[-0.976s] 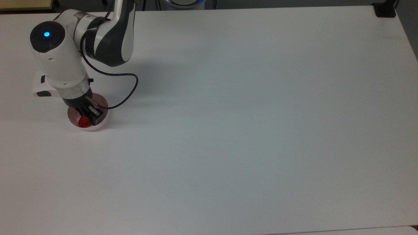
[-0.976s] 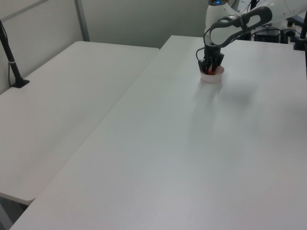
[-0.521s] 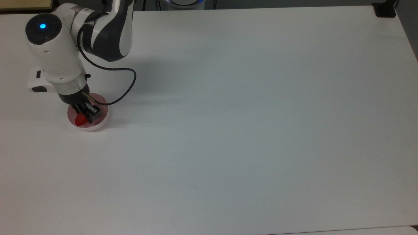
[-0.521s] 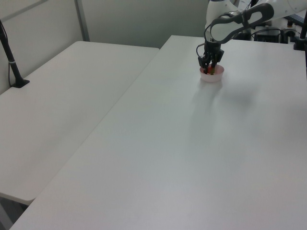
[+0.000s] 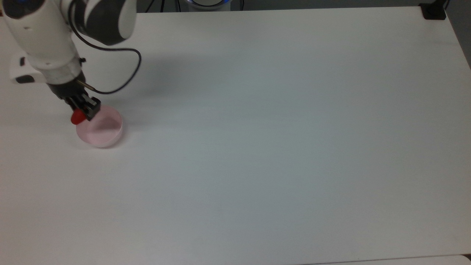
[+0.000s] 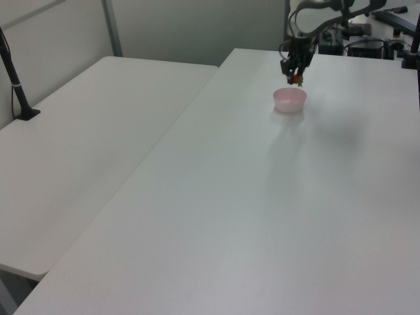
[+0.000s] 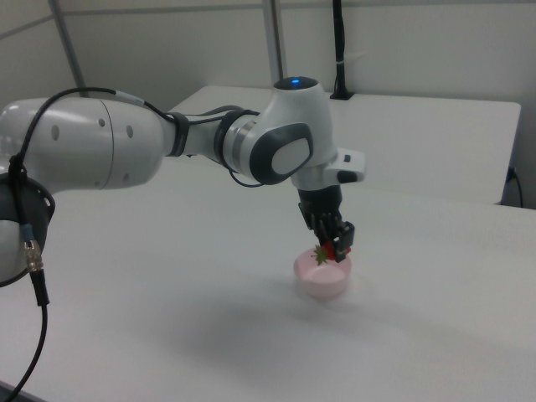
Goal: Pick up strawberry from bowl
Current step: 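Lift the strawberry out of the bowl and carry it away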
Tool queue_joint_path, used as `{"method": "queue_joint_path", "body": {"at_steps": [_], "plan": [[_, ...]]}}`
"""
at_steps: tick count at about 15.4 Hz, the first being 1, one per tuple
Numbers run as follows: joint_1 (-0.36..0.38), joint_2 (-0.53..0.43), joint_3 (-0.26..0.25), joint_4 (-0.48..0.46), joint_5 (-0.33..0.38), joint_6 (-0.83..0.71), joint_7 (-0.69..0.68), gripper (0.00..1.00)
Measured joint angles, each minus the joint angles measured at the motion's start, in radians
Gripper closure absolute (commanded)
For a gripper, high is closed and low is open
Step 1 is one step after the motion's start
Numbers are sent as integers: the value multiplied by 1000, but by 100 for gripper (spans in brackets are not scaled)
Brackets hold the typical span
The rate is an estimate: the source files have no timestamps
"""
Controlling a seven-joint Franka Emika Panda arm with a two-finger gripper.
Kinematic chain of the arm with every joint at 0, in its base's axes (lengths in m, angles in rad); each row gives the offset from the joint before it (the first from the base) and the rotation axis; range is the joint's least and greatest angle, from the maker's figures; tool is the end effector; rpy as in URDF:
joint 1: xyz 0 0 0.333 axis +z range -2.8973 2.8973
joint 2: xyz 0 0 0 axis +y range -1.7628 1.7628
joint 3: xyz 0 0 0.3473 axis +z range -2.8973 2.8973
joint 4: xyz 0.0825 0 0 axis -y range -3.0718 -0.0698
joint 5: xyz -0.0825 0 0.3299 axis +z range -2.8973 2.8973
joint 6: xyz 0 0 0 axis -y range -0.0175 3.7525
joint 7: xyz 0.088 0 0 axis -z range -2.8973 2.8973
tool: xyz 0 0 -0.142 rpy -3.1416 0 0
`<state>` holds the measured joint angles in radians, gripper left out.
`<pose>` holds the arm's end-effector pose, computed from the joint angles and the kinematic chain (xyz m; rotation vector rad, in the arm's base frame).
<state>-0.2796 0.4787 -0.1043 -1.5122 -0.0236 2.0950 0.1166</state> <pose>0.6250 -0.2419 0.4135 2.9701 -0.7199 0.1475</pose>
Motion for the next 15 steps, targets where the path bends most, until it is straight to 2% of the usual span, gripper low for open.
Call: {"method": "queue_joint_path", "body": {"at_steps": [3,7,8,9,10,11,15], "plan": [[-69,1,-4,5,0,-9,-182,56],[-153,35,-5,4,0,-1,-342,54],[-169,48,-5,5,0,20,-367,47],[-182,60,-5,5,0,45,-383,33],[-190,70,-5,5,0,61,-391,13],[-193,78,-5,5,0,71,-393,0],[-181,70,4,18,0,78,-394,0]]}}
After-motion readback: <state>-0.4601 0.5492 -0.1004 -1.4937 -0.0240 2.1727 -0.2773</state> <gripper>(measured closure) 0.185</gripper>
